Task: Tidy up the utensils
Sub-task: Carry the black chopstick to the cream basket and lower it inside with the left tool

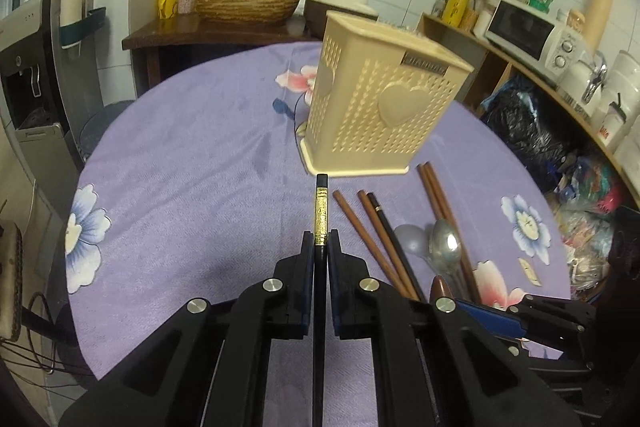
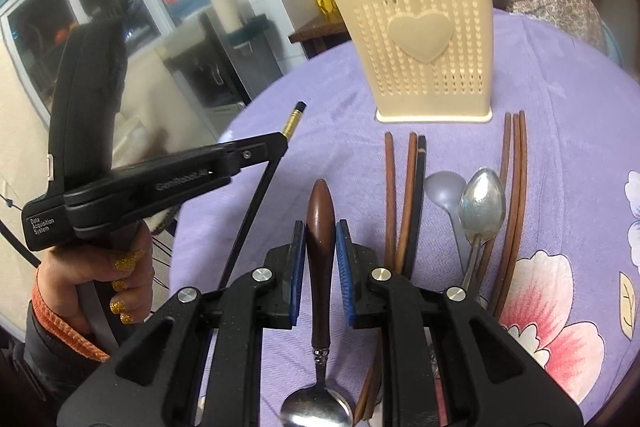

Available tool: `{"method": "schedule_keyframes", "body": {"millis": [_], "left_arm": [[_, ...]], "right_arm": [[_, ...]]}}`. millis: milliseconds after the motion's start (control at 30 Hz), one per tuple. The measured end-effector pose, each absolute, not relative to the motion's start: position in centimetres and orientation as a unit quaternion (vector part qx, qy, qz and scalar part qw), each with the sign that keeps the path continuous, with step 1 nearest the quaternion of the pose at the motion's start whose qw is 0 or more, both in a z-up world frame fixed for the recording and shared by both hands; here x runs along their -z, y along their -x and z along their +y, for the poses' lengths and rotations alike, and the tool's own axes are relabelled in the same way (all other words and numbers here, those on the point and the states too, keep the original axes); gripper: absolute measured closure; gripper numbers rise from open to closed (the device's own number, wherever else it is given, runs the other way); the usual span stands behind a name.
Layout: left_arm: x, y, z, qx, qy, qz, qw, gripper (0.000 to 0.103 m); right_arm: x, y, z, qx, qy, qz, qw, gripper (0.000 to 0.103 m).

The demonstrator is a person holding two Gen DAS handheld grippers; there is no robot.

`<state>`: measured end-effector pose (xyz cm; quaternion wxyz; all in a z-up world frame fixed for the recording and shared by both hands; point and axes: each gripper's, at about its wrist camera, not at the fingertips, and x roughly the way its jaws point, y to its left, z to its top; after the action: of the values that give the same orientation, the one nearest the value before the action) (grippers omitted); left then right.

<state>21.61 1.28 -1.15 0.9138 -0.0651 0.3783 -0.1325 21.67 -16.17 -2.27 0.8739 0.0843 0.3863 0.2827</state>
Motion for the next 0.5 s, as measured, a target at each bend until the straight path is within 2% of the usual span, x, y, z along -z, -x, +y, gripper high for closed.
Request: {"method": "schedule_keyframes", "body": {"millis": [333, 500], "left_arm": [[-4.5, -17.4, 2.2, 0.144, 0.073, 0.291, 0.943, 0.095], [-5.6, -17.0, 2.0, 0.145, 0.073, 0.272, 0.948, 0.095]], "right_arm": [[-2.0, -18.8, -16.4, -0.298, -0.079, 0.314, 0.898, 0.087], [-2.9, -18.5, -15.9, -0.300, -0.064, 0.299, 0.904, 0.087]]}}
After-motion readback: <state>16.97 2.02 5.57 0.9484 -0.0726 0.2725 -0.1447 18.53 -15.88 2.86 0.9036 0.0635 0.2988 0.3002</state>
